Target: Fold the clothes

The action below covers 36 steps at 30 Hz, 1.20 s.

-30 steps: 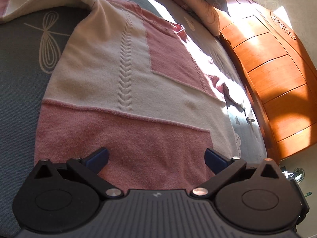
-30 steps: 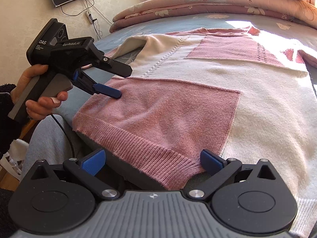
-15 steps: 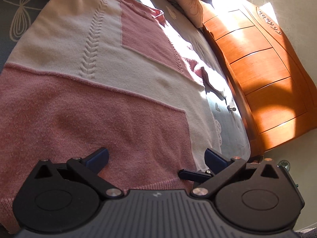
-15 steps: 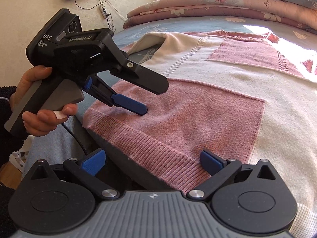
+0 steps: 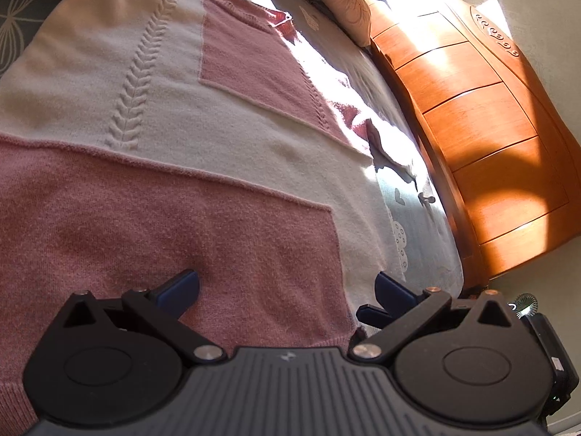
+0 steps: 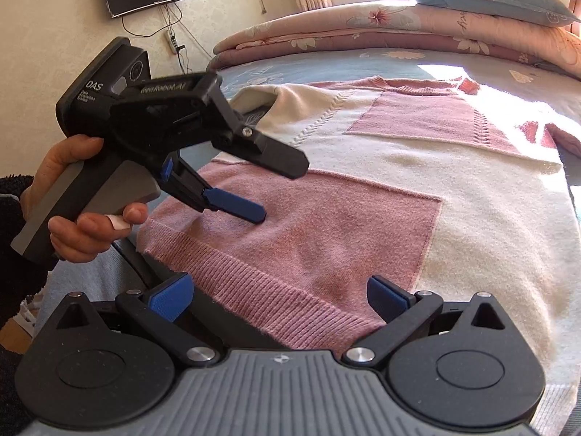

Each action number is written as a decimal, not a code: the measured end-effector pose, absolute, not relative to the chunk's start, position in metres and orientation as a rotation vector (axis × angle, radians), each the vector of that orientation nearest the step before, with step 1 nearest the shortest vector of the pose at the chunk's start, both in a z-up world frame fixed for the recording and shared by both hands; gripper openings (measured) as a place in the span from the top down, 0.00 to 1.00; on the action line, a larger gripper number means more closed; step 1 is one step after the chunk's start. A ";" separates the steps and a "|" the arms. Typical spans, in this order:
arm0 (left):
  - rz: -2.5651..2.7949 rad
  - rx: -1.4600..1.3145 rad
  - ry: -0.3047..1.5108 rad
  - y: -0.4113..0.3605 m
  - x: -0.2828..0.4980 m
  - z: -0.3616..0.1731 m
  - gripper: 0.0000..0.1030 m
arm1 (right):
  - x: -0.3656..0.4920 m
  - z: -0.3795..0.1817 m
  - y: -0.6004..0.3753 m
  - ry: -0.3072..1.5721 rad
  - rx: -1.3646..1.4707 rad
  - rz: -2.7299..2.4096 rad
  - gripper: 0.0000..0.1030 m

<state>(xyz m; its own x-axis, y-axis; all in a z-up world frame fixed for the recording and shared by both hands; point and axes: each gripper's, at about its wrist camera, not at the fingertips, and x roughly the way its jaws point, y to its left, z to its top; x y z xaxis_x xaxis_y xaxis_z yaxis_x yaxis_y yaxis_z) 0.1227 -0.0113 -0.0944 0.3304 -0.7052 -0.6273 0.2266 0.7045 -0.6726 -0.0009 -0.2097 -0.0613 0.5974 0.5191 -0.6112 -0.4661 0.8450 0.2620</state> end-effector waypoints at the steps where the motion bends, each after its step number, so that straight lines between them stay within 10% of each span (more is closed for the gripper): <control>1: -0.649 -0.509 1.062 -0.013 0.122 -0.094 0.01 | 0.001 -0.060 -0.217 0.727 0.089 0.539 0.00; 36: -0.578 -0.561 0.958 -0.010 0.103 -0.099 0.01 | 0.001 -0.084 -0.279 0.773 0.093 0.258 0.00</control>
